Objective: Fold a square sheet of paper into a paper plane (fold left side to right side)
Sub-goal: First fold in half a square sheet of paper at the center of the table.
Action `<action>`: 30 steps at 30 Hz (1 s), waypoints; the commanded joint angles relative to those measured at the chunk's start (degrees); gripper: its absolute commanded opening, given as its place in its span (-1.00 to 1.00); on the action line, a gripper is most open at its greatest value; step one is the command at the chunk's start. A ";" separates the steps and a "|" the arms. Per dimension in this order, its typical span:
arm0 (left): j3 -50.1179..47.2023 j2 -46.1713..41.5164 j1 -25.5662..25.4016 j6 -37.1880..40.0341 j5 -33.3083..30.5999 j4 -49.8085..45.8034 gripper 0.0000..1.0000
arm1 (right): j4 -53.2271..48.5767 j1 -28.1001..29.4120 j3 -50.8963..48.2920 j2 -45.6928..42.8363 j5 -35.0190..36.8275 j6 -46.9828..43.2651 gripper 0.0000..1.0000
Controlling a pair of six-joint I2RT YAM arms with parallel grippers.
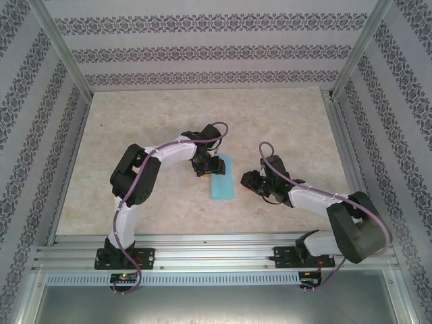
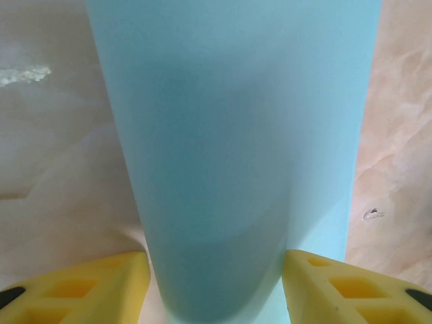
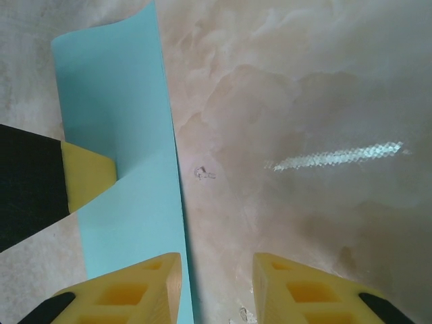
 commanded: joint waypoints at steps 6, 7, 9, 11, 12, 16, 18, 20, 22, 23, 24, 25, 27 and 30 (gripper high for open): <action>-0.68 5.96 -2.94 1.89 1.73 3.79 0.15 | 1.94 0.36 -0.32 0.59 -0.84 1.26 -0.34; -0.68 6.05 -2.89 1.89 1.72 3.79 0.15 | 1.96 0.47 -0.21 0.71 -0.88 1.28 -0.35; -0.63 6.12 -2.95 1.98 1.62 3.70 0.15 | 2.05 0.82 0.03 1.11 -0.93 1.36 -0.36; -0.52 6.22 -2.93 2.09 1.64 3.71 0.15 | 2.57 1.21 0.19 1.60 -1.15 1.58 -0.38; -0.55 6.28 -2.89 2.10 1.57 3.63 0.15 | 2.65 1.41 0.33 1.85 -1.19 1.78 -0.38; -0.52 6.38 -2.89 2.22 1.38 3.61 0.15 | 3.68 2.38 0.64 3.15 -1.35 2.24 -0.40; -0.43 6.39 -2.89 2.21 1.24 3.55 0.15 | 4.11 2.82 0.90 3.60 -1.46 2.56 -0.42; -0.47 6.43 -2.89 2.08 0.85 3.63 0.15 | 4.39 3.26 1.12 4.19 -1.46 2.83 -0.44; -0.45 6.44 -2.89 1.92 0.59 3.71 0.15 | 4.55 3.55 1.17 4.50 -1.38 2.99 -0.44; -0.48 6.41 -2.90 1.79 0.47 3.75 0.15 | 4.57 3.64 1.18 4.57 -1.29 3.03 -0.44; -0.48 6.32 -2.93 1.58 0.26 3.79 0.15 | 4.54 3.63 1.17 4.64 -1.24 3.04 -0.44; -0.46 6.30 -2.90 1.52 0.06 3.88 0.15 | 4.56 3.64 1.08 4.66 -1.15 3.12 -0.44; -0.47 6.31 -2.87 1.30 -0.23 3.96 0.15 | 4.49 3.64 1.00 4.50 -1.11 3.08 -0.44; -0.35 6.30 -2.80 1.27 -0.51 3.99 0.13 | 4.35 3.64 0.91 4.24 -1.11 3.12 -0.44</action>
